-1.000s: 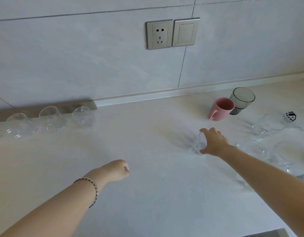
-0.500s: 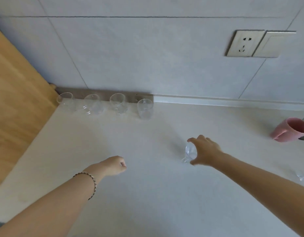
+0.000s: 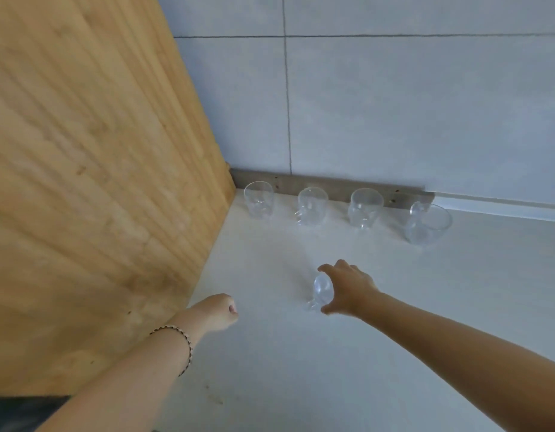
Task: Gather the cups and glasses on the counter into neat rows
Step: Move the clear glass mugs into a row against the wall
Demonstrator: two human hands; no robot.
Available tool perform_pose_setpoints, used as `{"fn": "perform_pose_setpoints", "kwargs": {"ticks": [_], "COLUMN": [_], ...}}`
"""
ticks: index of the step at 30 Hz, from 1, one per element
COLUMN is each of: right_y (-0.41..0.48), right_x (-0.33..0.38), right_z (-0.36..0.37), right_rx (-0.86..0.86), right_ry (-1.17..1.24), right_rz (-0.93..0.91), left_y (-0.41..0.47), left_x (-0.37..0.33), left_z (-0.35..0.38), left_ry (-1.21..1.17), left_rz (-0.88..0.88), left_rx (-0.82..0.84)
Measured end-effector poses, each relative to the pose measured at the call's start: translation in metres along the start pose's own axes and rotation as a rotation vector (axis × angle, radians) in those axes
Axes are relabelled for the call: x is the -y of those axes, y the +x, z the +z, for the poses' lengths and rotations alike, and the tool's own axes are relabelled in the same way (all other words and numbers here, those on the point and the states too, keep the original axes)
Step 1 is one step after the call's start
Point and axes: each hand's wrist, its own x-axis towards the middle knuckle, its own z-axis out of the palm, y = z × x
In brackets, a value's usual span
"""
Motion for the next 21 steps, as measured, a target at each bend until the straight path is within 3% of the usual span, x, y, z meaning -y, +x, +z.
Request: {"fn": "perform_pose_setpoints", "kwargs": {"ticks": [10,17,21], "right_y": [0.112,0.134,0.122], "right_x": [0.136,0.160,0.144], "right_z": [-0.006,0.000,0.004], "right_rx": [-0.102,-0.176,-0.211], "right_ry": [-0.010,0.120,0.245], "right_rz": [-0.024,0.047,-0.009], "left_y": [0.036,0.057,0.066], "left_x": [0.057,0.065,0.059], "left_z": [-0.017,-0.013,-0.010], "left_ry": [-0.084,-0.104,-0.096], "left_rz": [0.016,0.058,0.097], "left_rx": [-0.034,-0.019,-0.018]}}
